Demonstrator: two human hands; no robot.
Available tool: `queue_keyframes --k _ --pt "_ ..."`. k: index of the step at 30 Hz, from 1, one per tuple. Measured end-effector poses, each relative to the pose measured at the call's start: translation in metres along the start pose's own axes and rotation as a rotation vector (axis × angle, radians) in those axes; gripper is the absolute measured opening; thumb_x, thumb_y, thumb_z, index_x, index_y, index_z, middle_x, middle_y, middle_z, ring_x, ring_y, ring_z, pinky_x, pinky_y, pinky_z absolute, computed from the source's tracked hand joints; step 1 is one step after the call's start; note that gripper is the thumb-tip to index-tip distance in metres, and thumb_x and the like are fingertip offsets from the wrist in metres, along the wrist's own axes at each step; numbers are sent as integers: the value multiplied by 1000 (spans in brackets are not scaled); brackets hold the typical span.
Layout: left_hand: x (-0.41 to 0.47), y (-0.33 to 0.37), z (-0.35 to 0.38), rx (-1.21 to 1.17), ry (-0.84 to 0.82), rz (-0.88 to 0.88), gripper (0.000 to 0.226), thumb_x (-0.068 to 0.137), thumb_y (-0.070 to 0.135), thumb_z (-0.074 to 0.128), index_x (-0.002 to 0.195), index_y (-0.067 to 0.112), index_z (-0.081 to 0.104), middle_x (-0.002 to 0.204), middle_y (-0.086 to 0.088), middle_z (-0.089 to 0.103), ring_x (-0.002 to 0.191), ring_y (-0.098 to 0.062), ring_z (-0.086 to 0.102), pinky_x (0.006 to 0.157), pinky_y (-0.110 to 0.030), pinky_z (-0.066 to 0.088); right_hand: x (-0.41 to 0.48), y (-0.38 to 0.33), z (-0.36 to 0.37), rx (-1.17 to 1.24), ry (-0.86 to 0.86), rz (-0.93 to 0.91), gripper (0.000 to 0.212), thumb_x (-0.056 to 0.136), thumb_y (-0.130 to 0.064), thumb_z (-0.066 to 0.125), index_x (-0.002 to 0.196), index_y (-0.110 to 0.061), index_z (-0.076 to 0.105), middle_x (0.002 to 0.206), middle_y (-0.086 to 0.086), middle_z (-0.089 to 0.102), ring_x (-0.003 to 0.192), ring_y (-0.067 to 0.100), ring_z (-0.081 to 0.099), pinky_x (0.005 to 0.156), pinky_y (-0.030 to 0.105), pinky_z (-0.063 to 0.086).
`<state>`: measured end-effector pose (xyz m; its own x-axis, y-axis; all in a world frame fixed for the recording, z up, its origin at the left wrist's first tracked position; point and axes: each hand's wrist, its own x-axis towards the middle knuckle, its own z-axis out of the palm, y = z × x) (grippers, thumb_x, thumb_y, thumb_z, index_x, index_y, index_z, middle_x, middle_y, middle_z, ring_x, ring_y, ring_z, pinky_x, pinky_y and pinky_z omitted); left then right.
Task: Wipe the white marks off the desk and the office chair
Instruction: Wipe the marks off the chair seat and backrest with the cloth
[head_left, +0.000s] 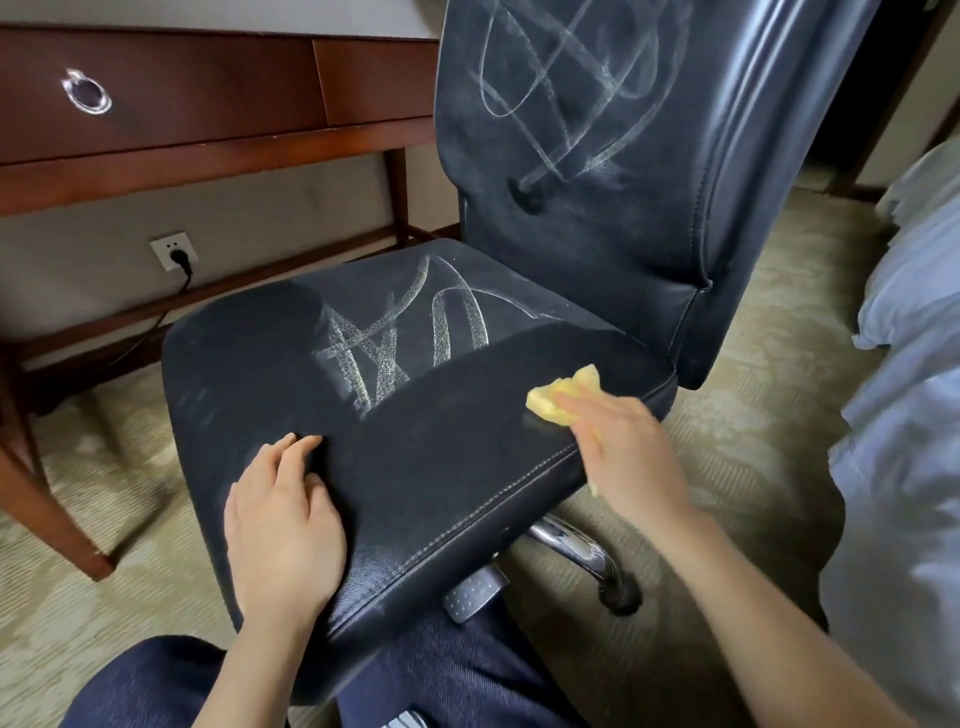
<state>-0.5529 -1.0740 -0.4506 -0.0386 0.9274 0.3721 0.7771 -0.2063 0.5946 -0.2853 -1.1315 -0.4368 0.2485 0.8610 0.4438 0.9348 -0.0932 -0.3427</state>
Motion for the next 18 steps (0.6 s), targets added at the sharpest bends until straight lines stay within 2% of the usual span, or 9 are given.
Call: queue_keyframes --k 5,10,12,15,17,18 --pt "-1 1 -1 -6 4 2 36 89 -3 48 121 8 60 133 -12 54 129 -32 41 109 -49 29 60 51 2 -116 -138 250 41 98 -17 37 130 -37 53 120 7 63 105 31 56 85 37 46" --pt "-1 2 -1 -8 -5 -20 37 90 0 46 123 10 59 136 -9 52 132 -29 38 111 -49 26 103 67 3 -258 -215 325 42 98 -13 33 135 -28 49 121 15 58 108 37 52 87 39 41" --pt "-2 2 -1 -7 -5 -22 37 90 -1 47 123 9 59 136 -9 52 133 -29 38 111 -49 26 116 66 3 -277 -234 329 41 96 -9 34 129 -24 53 121 15 57 107 38 52 84 38 41" --pt "-2 4 -1 -10 -1 -34 37 90 0 47 123 9 59 137 -9 52 133 -29 38 111 -49 25 137 59 3 -128 -235 460 33 91 -9 36 103 -23 63 109 13 60 96 36 54 74 33 40" --pt "-2 5 -1 -11 -2 -37 37 90 0 46 123 9 59 136 -8 52 133 -28 38 112 -48 25 148 51 7 -59 -230 518 25 88 -11 38 91 -21 60 105 11 59 91 35 53 75 34 41" --pt "-2 5 -2 -12 -3 -37 37 90 0 46 123 10 59 136 -8 52 133 -28 38 112 -48 25 152 46 11 -54 -236 539 22 88 -12 39 92 -20 60 107 11 58 94 35 53 81 36 43"
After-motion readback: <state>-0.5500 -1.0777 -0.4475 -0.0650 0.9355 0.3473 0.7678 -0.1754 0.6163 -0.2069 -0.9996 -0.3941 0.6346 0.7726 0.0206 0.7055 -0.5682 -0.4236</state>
